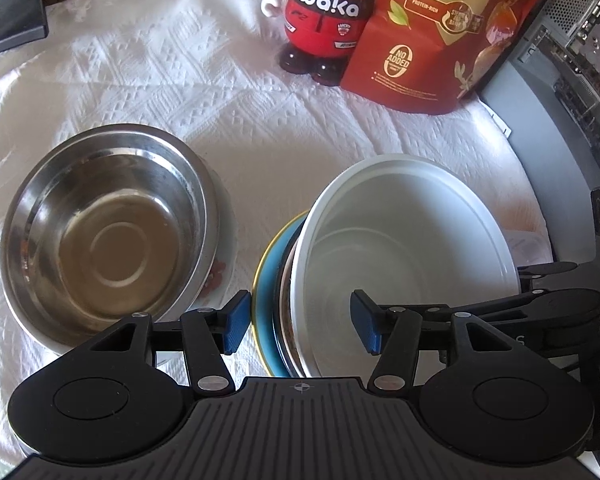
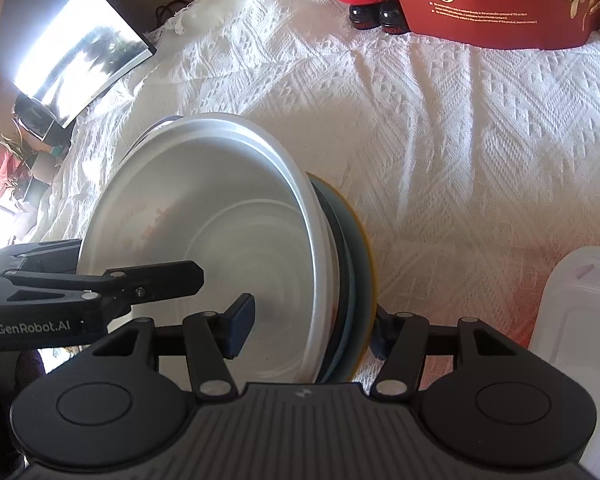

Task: Organize plates and bowls
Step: 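Hold the bowl stack tilted up between both tools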

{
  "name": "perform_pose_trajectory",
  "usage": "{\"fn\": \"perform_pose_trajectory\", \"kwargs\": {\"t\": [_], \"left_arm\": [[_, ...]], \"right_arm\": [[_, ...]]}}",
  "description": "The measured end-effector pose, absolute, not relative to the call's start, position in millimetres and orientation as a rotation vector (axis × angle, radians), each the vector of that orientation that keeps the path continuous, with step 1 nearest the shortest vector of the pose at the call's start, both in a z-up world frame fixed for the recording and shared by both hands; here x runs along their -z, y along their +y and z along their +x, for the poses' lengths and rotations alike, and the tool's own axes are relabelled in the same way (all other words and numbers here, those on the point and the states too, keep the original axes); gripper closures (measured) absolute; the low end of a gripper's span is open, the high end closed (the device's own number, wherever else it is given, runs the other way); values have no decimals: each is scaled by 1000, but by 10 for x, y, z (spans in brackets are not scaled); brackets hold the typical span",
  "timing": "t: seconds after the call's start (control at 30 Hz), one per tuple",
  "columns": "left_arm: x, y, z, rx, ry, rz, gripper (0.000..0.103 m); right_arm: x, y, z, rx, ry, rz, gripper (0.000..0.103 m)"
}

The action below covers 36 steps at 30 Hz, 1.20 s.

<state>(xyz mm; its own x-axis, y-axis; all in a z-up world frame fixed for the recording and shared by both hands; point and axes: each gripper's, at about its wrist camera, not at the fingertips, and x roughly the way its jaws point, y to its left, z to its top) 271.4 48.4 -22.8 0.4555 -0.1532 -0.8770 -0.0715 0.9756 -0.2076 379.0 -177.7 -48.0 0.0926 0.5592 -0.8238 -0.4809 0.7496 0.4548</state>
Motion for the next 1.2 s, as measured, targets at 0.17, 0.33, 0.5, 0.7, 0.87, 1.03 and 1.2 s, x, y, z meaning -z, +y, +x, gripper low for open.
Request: {"fn": "perform_pose_trajectory", "kwargs": {"t": [0.17, 0.33, 0.5, 0.7, 0.87, 1.03, 1.2], "left_arm": [[363, 564, 2766, 85, 1126, -296, 42], [403, 633, 2777, 134, 1127, -346, 38], [453, 679, 2797, 145, 1125, -405, 37], [429, 602, 2854, 164, 1134, -377, 37], [440, 592, 2889, 159, 1148, -398, 37], [448, 626, 2967, 164, 1194, -421, 37], [454, 625, 2989, 193, 1232, -406, 38]], "right_arm": [[487, -1750, 3773, -767, 1249, 54, 45], [501, -1724, 3788, -756, 1268, 60, 44], [511, -1739, 3781, -745, 1268, 75, 44], [492, -1768, 3778, -726, 1276, 76, 46], [473, -1868, 3744, -696, 1272, 90, 47], [488, -1880, 3763, -671, 1277, 118, 47], [491, -1879, 3788, -664, 1299, 134, 46]]}}
